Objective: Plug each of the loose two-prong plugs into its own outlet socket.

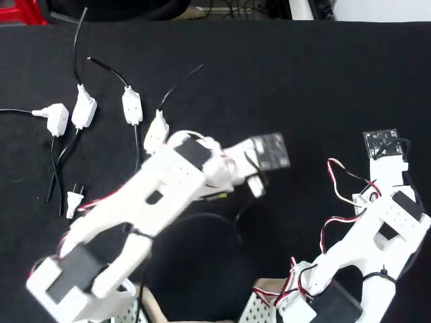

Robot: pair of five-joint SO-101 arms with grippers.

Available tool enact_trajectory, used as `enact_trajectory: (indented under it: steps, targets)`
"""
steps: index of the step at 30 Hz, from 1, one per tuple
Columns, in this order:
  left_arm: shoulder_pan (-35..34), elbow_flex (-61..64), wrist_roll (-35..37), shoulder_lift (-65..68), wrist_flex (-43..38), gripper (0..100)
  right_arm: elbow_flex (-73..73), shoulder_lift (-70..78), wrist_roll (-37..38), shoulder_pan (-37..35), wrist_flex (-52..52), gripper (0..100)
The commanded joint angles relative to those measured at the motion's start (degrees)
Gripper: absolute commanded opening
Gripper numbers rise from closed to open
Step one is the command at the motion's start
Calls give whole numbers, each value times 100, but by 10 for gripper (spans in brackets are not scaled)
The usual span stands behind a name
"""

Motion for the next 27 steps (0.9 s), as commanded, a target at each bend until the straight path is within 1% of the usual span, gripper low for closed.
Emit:
enact_trajectory:
  steps: [1,6,8,10,12,14,17,20,23,25,27]
  targets:
    - [-374,-497,721,-870,703,29,-286,40,-193,44,-79,166]
    - [-760,-558,1231,-1415,1864,29,-303,40,-229,0,35,166]
    - [-866,-295,1468,-1407,2048,29,-303,40,-229,-167,167,166]
    - [-875,127,1618,-1354,1987,29,-286,22,-246,-413,264,166]
    - [-769,734,1644,-1301,1547,30,-286,22,-325,-633,360,166]
    - [-558,1420,1635,-1319,905,30,-286,22,-580,-809,360,166]
    - [-295,2325,1653,-1275,-202,30,-277,40,-721,-958,360,166]
    - [-251,3081,1662,-1257,-1292,30,-277,40,-721,-985,369,166]
    - [-365,3530,1662,-1257,-1908,30,-277,40,-703,-985,369,166]
    - [-444,3723,1662,-1257,-2154,30,-277,40,-712,-985,369,166]
    - [-488,3785,1670,-1257,-2233,30,-277,40,-721,-985,369,166]
